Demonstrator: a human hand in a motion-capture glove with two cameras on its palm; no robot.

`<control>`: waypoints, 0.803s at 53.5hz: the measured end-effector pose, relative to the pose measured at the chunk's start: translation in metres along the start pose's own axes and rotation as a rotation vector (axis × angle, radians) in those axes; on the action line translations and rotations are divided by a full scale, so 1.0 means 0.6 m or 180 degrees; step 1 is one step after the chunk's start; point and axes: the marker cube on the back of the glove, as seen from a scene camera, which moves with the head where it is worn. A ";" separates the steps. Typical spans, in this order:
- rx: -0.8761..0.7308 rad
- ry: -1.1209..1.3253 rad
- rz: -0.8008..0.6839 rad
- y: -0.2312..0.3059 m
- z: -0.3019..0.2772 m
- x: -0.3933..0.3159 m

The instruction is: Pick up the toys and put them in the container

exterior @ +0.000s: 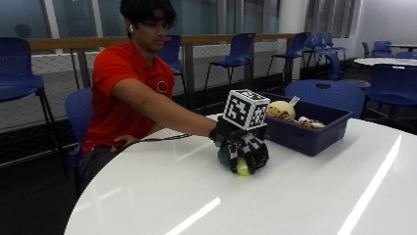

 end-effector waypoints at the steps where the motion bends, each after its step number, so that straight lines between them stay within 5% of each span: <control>1: 0.0044 0.0016 -0.0015 0.001 0.000 -0.001; 19: 0.0200 0.0138 -0.0129 0.023 -0.045 -0.002; 43: 0.0579 -0.0600 -0.0279 0.088 -0.283 -0.076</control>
